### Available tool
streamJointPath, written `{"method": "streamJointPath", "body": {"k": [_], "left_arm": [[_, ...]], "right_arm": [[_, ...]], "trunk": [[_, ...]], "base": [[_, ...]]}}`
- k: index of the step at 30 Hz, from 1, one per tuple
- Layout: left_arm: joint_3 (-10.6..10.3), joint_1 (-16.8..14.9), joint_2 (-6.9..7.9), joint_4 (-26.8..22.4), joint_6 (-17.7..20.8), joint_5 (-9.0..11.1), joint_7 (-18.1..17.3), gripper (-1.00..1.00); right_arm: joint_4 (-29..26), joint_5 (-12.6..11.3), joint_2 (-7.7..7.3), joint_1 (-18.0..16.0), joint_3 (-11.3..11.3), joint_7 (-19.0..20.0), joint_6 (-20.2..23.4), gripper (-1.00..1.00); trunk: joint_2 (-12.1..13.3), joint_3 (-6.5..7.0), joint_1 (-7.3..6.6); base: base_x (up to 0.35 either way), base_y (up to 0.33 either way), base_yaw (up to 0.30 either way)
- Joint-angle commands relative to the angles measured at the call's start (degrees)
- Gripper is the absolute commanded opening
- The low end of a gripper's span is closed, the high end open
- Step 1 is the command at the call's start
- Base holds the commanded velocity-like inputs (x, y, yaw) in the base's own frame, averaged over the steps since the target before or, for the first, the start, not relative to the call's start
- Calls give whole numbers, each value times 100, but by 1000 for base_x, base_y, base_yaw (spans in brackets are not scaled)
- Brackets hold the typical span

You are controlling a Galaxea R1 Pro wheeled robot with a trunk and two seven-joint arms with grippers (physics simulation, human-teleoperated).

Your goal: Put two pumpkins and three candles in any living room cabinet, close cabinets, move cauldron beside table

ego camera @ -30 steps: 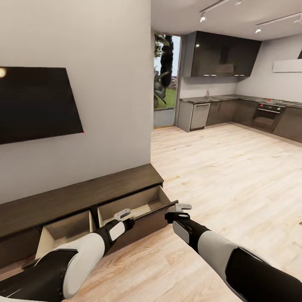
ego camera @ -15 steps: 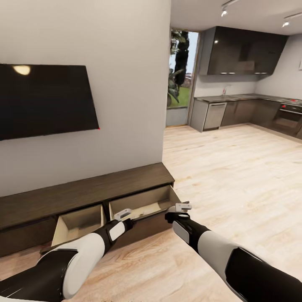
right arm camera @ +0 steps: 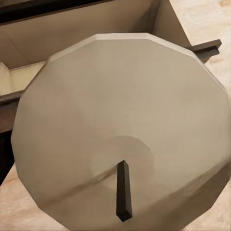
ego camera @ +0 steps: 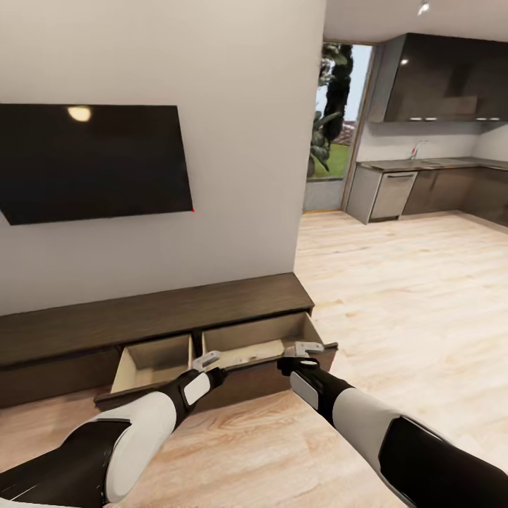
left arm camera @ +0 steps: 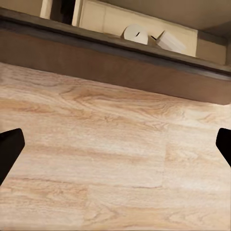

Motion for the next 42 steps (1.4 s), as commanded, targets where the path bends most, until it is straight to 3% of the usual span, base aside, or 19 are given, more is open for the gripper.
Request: {"method": "streamJointPath", "body": {"k": [1,12,27,42], "left_arm": [[25,-2,-3,-11,26,-5,29,100],[26,-2,-3,-11,26,-5,29,100],[25,-2,-3,-11,20,-5,29,100],[26,-2,-3,-11,20,-5,29,100]], "right_arm": [[-15,-17,-5,-4,43,-39,33,-100],[-15,-15,-3,-4,44,-39,33,-100],[-15,-10,13,-4,51,-39,33,-100],[-15,-8,13,-4,53,-39,41,-100]], "trunk": [[-5,-9,1],[-5,-18,1],[-5,-119,1],[-5,-226,1]], "base": [[0,-254,111],[0,-286,28],[9,-234,198],[237,-191,210]]}}
